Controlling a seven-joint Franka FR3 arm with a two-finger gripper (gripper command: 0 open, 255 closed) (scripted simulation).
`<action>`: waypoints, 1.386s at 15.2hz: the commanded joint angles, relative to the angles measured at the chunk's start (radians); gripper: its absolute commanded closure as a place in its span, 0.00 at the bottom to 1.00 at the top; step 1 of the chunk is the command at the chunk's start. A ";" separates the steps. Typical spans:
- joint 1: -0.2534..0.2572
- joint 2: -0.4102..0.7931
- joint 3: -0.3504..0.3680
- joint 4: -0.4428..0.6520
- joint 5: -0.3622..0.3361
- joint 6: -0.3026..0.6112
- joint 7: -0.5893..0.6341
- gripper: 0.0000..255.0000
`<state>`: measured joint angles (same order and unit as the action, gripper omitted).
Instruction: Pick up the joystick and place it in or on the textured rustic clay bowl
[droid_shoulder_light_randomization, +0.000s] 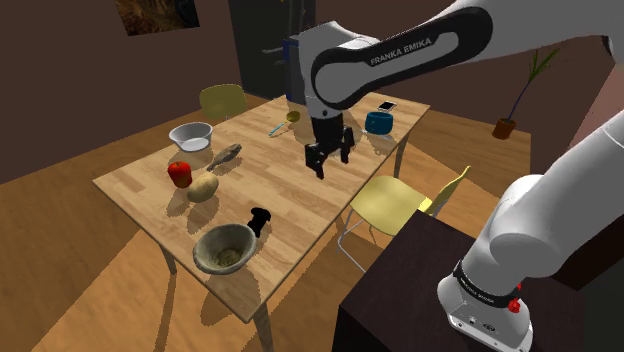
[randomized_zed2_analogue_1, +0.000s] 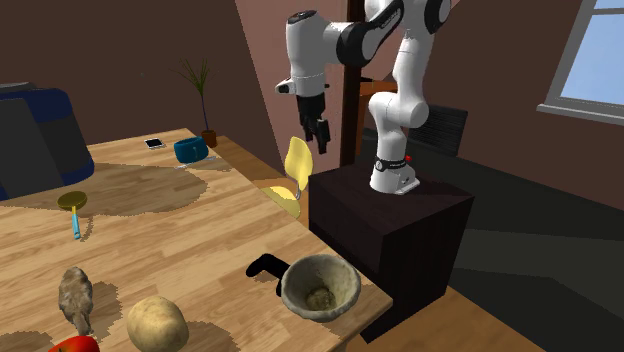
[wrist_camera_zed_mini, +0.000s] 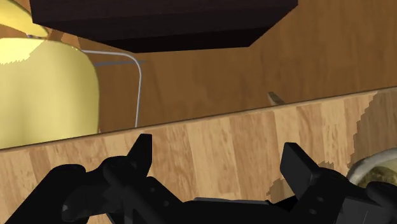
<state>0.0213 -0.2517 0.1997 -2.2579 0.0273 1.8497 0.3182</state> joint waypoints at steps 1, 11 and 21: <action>0.002 0.087 0.017 0.045 -0.018 0.038 0.032 0.00; 0.041 0.493 0.049 0.330 -0.144 0.127 0.180 0.00; 0.136 0.923 0.014 0.782 -0.250 0.075 0.264 0.00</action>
<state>0.1467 0.6311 0.2175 -1.5187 -0.2153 1.9288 0.5750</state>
